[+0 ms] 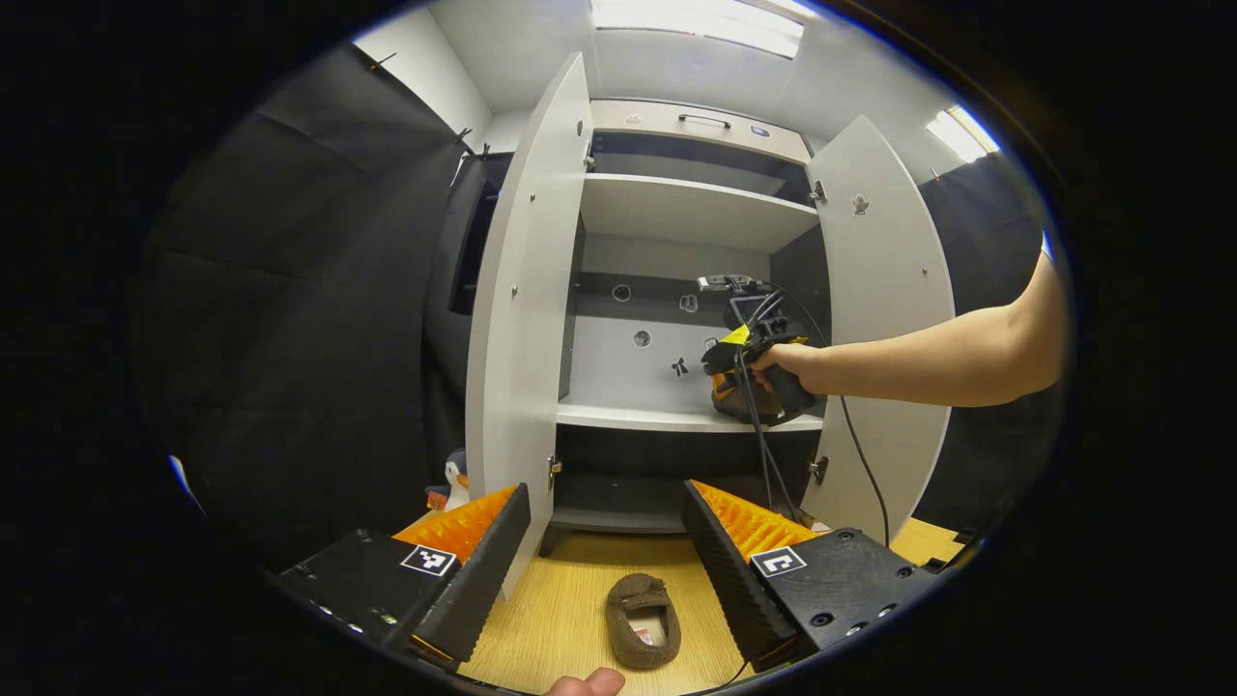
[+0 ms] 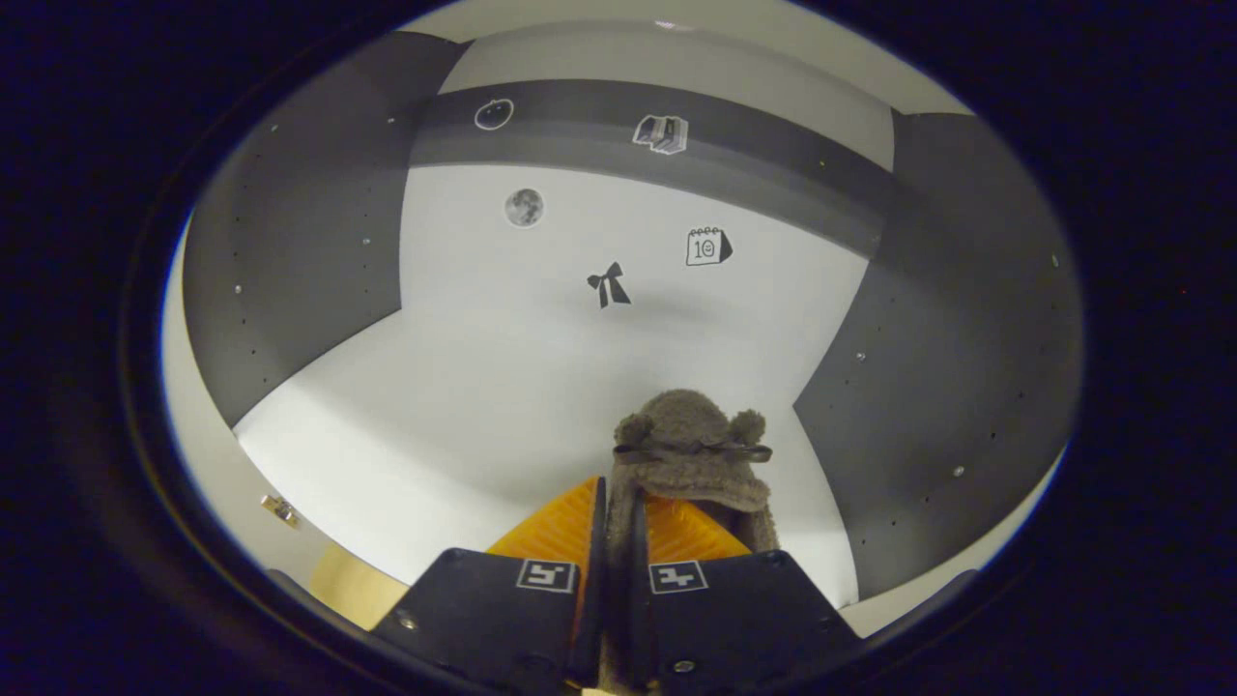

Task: Grab one shoe with the right hand and put it into the shoe cabinet, grab the other shoe with the left hand and put it into the shoe cabinet; then close the right door with the right hand and the left door with the left hand.

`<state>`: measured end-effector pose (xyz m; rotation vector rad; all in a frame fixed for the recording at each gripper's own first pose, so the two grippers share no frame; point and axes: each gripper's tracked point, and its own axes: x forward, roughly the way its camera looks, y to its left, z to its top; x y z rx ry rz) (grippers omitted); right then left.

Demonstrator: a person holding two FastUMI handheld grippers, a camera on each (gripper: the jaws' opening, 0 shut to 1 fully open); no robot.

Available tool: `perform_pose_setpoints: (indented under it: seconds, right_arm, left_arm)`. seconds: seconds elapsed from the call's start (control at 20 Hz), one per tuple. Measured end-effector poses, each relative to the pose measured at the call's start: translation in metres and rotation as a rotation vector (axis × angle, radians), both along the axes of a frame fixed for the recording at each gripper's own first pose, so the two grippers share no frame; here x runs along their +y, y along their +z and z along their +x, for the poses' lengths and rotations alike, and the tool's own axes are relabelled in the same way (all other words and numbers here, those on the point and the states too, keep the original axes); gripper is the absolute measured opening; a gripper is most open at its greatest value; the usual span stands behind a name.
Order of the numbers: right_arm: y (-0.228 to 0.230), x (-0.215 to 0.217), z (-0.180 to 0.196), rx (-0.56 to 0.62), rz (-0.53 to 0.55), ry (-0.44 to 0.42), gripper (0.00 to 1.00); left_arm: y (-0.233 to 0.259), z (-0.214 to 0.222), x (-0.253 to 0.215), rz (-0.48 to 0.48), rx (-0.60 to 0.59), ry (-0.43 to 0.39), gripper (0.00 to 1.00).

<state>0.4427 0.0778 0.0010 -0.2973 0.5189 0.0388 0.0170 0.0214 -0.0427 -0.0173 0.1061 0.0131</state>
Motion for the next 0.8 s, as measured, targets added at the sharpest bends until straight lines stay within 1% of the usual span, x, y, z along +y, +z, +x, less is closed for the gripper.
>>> perform_pose_setpoints:
  seconds: [0.05, 0.1, 0.15, 0.2, 0.25, 0.45, 0.55, 0.7, 0.75, 0.8]
  right_arm:
    - [0.005, 0.0, -0.006, -0.005, 0.001, 0.007, 0.29]
    - [0.012, 0.001, -0.012, -0.015, 0.005, 0.015, 0.24]
    - [0.02, 0.001, -0.02, -0.026, 0.005, 0.024, 0.32]
    - [0.029, 0.0, -0.029, -0.042, 0.005, 0.032, 0.32]
    - [0.04, -0.001, -0.039, -0.065, 0.008, 0.044, 0.24]
    - [0.079, -0.002, -0.087, -0.15, 0.025, 0.099, 0.24]
    - [0.091, -0.004, -0.114, -0.187, 0.037, 0.121, 0.25]
    - [0.096, -0.004, -0.162, -0.252, 0.108, 0.142, 0.25]
    - [0.093, -0.005, -0.179, -0.269, 0.126, 0.144, 0.29]
    - [0.084, -0.007, -0.193, -0.286, 0.137, 0.144, 0.25]
  left_arm:
    - [0.0, 0.0, 0.001, 0.0, 0.0, 0.001, 0.95]
    - [-0.001, -0.001, 0.0, 0.0, 0.001, -0.001, 0.95]
    - [-0.001, -0.001, 0.0, 0.0, 0.003, -0.003, 0.95]
    - [-0.001, -0.002, -0.001, 0.0, 0.002, -0.005, 0.95]
    - [-0.001, -0.001, -0.002, 0.0, 0.0, -0.008, 0.95]
    - [0.001, 0.001, -0.01, -0.005, -0.009, -0.031, 0.95]
    - [0.001, 0.0, -0.014, -0.003, -0.015, -0.043, 0.95]
    - [-0.005, -0.002, -0.021, -0.004, -0.004, -0.066, 0.95]
    - [-0.009, -0.005, -0.025, -0.006, 0.009, -0.076, 0.95]
    - [-0.009, -0.006, -0.026, -0.005, 0.014, -0.079, 0.95]
